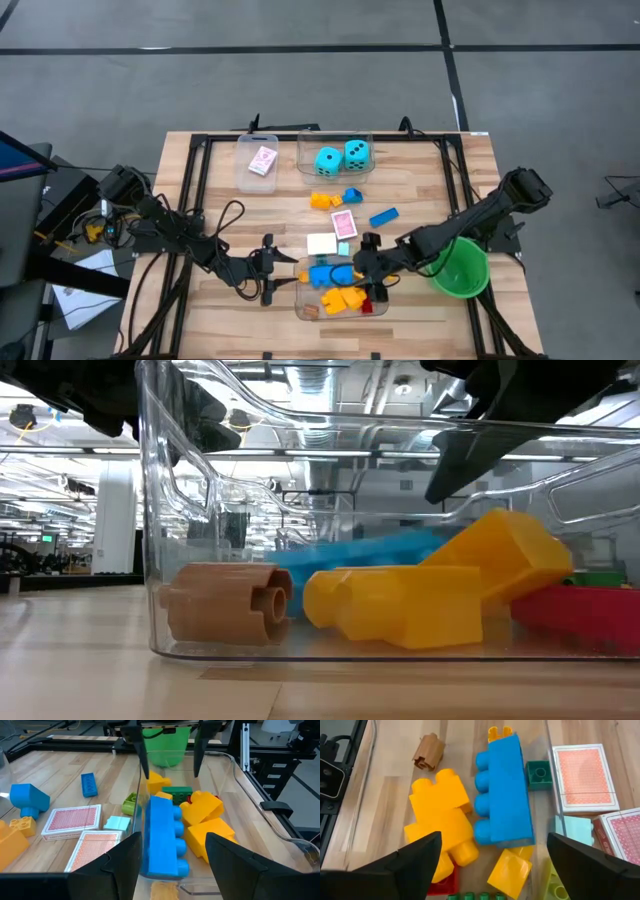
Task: Pick & Place Toys
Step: Put the blue game piece into the bottom transparent bin
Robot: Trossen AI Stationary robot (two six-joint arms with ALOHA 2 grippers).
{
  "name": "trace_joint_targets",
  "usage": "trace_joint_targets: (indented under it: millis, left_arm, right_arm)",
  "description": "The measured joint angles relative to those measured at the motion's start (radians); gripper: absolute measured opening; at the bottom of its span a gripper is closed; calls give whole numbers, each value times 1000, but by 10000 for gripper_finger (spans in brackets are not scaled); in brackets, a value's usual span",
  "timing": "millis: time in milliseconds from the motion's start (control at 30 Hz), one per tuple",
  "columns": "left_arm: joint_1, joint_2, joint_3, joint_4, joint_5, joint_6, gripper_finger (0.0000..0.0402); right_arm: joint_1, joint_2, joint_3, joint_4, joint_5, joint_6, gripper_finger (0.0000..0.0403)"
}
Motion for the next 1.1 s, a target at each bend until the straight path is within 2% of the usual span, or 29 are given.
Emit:
trace_joint_targets:
  millis: [233, 333, 500, 633, 700, 900, 1100]
  left_arm:
    - [0, 0, 0, 0, 0, 0, 213]
    - [0, 0, 0, 0, 0, 0, 213]
    - [0, 0, 0, 0, 0, 0, 213]
    - [0, 0, 0, 0, 0, 0, 213]
    - [0, 0, 0, 0, 0, 0, 213]
    - [0, 0, 0, 3, 0, 0, 213]
    - [2, 0, 0, 3, 0, 0, 213]
  right_arm:
    - [-2, -64, 0, -4, 10, 11, 355]
    - [7, -119, 0, -15, 63, 15, 355]
    - [49, -215, 0, -162, 296, 84, 356]
    - [86, -283, -15, -352, 478, 235, 356]
    - [97, -316, -45, -421, 523, 315, 356]
    - [77, -422, -169, -568, 540, 511, 356]
    - [-22, -500, -287, -553, 534, 539, 355]
